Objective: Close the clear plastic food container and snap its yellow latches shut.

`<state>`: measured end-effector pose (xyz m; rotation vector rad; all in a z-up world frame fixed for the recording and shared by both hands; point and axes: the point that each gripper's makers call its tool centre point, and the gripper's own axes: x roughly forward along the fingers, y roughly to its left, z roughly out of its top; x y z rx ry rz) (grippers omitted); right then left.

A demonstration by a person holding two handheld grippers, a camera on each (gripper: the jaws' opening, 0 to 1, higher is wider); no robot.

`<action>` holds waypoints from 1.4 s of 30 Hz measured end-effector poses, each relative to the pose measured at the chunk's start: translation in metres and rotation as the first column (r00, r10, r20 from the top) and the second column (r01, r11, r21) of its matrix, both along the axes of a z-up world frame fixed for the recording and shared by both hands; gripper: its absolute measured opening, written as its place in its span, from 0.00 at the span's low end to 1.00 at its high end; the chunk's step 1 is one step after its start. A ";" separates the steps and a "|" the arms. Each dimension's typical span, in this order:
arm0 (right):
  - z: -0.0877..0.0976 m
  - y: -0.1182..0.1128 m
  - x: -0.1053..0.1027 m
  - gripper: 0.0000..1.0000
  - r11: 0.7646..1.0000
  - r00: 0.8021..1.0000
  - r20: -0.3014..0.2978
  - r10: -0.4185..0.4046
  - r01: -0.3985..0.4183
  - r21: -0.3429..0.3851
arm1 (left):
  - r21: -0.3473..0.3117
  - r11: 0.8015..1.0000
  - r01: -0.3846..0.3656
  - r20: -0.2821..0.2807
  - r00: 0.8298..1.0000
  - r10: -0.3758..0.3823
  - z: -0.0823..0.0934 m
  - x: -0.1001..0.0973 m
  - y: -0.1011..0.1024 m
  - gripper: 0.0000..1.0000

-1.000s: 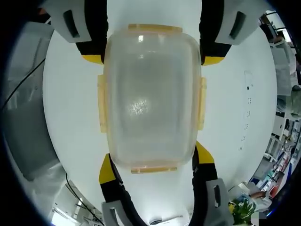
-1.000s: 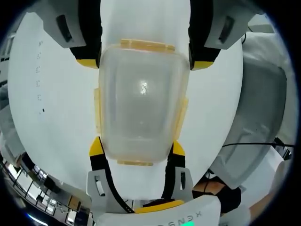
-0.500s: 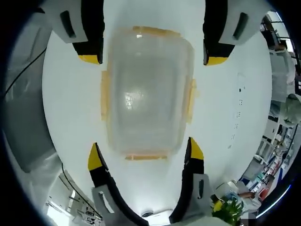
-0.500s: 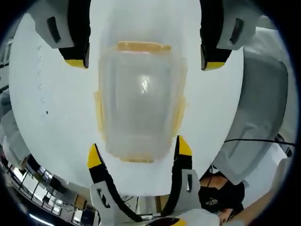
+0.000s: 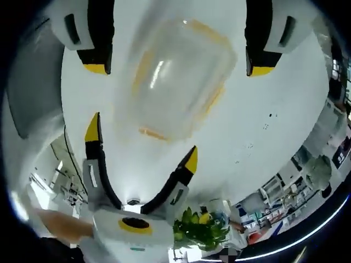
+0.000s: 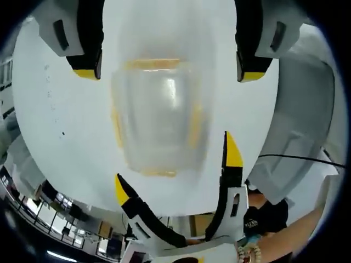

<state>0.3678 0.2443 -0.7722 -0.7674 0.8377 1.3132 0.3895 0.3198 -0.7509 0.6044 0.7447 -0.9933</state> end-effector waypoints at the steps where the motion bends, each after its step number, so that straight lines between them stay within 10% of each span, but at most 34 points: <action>1: 0.004 0.000 -0.002 1.00 1.000 1.000 -0.002 -0.017 0.017 0.014 | -0.015 1.000 -0.013 0.000 1.000 0.013 0.002 -0.002 0.000 0.99; 21: 0.055 0.004 -0.040 1.00 0.928 0.957 0.018 -0.288 0.275 0.251 | -0.352 0.905 -0.240 0.086 0.954 0.286 0.059 -0.065 0.041 0.99; 28: 0.060 0.012 -0.058 0.99 0.844 0.903 -0.027 -0.428 0.410 0.346 | -0.466 0.818 -0.338 0.177 0.870 0.460 0.090 -0.078 0.082 0.99; 36: 0.075 0.010 -0.069 0.96 0.757 0.833 0.028 -0.552 0.487 0.436 | -0.495 0.775 -0.393 0.113 0.855 0.506 0.079 -0.112 0.101 0.99; 42: 0.092 -0.001 -0.087 0.94 0.661 0.751 0.057 -0.658 0.540 0.522 | -0.526 0.742 -0.415 0.170 0.804 0.569 0.082 -0.130 0.127 0.99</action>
